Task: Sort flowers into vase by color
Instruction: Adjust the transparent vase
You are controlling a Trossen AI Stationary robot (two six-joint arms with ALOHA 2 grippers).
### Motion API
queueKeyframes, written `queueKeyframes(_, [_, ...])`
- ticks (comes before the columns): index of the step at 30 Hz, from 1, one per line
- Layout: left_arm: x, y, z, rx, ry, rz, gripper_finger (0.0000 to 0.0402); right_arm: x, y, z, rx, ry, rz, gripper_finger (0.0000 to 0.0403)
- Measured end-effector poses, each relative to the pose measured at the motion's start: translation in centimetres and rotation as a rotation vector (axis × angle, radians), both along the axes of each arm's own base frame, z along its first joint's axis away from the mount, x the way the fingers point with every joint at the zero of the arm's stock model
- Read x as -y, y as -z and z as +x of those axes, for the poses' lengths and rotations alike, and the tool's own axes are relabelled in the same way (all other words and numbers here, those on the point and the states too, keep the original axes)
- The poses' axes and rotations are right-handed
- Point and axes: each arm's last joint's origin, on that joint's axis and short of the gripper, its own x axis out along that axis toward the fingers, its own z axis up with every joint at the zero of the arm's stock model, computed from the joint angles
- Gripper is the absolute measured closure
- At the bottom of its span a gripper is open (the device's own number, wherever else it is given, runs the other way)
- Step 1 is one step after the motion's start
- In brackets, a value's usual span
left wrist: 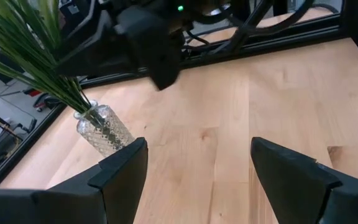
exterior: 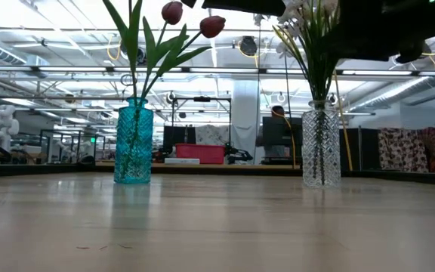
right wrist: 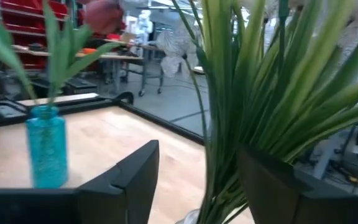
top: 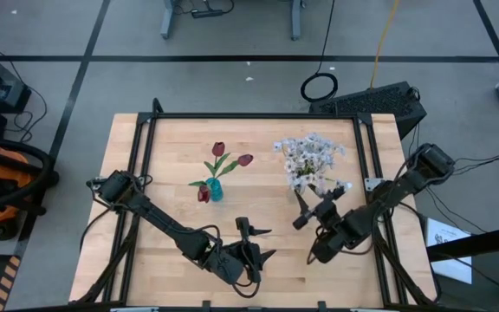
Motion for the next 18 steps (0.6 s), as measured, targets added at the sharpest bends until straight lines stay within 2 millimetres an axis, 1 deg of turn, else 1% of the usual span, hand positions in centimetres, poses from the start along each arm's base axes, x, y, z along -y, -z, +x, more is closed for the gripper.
queueKeyframes(5, [0.0,0.0,0.0,-0.007,0.002,0.01,0.0112,-1.3,0.1,-0.7,-0.026,-0.085,0.044,0.021])
queueKeyframes(8, [0.0,0.1,0.0,-0.011,0.002,0.013,0.0112,-1.5,0.2,-1.0,-0.039,-0.109,0.062,0.0209])
queueKeyframes(10, [0.0,0.1,0.0,-0.011,0.003,0.013,0.0112,-1.4,0.3,-1.2,-0.063,-0.109,0.051,0.0209])
queueKeyframes(14, [0.0,0.1,0.0,-0.01,0.002,0.011,0.0112,-0.1,0.8,-1.8,-0.109,-0.079,0.05,0.0213])
queueKeyframes(18, [0.1,0.1,-0.1,-0.009,0.004,0.007,0.0112,0.8,1.2,-2.6,-0.137,-0.056,0.086,0.0217])
